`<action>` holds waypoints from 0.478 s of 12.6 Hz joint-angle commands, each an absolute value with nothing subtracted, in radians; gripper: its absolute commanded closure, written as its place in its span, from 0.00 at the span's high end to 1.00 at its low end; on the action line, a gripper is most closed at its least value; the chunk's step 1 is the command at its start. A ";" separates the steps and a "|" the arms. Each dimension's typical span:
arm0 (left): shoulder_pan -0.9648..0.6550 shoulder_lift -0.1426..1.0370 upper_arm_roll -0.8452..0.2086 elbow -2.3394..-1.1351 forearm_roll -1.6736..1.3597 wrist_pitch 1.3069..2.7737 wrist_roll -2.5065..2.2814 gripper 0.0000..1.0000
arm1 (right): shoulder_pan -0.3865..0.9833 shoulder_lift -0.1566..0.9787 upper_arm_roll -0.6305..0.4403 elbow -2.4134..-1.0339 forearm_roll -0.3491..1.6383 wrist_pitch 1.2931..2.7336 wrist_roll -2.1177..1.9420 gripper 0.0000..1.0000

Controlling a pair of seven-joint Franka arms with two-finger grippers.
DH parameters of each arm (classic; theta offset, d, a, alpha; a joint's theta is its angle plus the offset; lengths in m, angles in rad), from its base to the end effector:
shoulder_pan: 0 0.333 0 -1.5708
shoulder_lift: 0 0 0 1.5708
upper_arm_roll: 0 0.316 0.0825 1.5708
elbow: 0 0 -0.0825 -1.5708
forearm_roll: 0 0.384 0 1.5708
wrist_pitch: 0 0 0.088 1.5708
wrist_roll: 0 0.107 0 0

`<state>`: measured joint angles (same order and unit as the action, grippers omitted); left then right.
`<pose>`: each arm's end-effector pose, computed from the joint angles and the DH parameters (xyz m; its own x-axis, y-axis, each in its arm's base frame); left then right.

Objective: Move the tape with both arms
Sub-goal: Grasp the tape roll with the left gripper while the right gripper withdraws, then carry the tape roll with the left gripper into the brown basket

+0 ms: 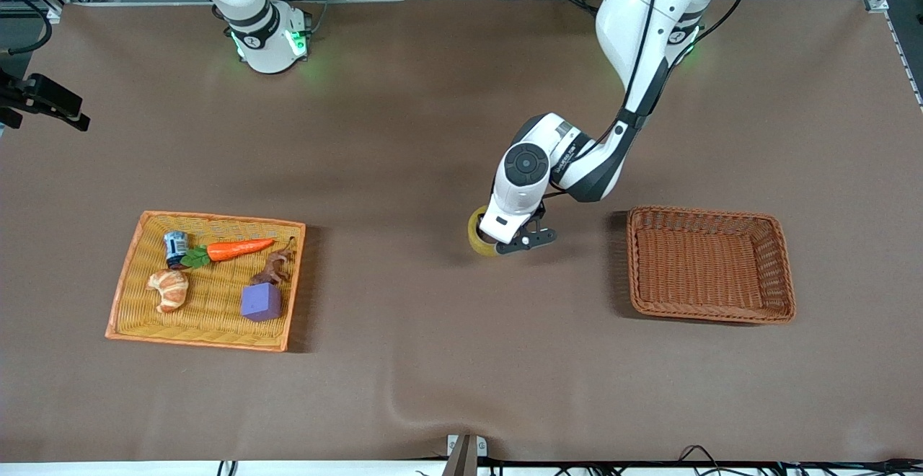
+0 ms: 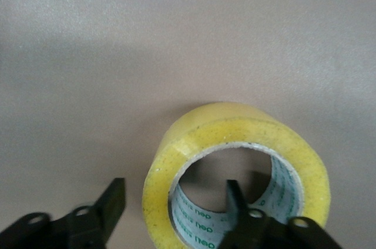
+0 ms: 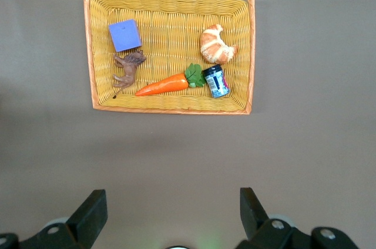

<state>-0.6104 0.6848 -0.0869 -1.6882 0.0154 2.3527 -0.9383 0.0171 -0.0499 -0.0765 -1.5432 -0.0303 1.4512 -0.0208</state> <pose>0.5222 -0.4295 0.1995 0.9682 0.2460 -0.0462 0.2467 -0.9690 0.0117 0.5253 -0.0360 0.6541 0.9982 -0.0419 -0.0427 -0.0408 -0.9988 0.0255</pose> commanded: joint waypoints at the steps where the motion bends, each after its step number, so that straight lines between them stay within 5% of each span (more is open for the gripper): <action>1: -0.614 0.681 -0.086 -1.703 0.003 2.375 -0.953 0.14 | 0.011 -0.055 -0.077 -1.549 -0.026 1.457 -0.025 1.00; 2: -0.615 0.680 -0.086 -1.698 0.003 2.375 -0.953 0.00 | 0.009 -0.048 -0.077 -1.549 -0.025 1.456 -0.025 1.00; 6: -0.612 0.670 -0.087 -1.689 -0.002 2.375 -0.947 0.00 | 0.011 -0.046 -0.077 -1.543 -0.021 1.457 -0.020 1.00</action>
<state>-0.6099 0.6845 -0.0870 -1.6874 0.0149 2.3651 -0.9388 0.0160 -0.0438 -0.0794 -1.5434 -0.0292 1.4524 -0.0208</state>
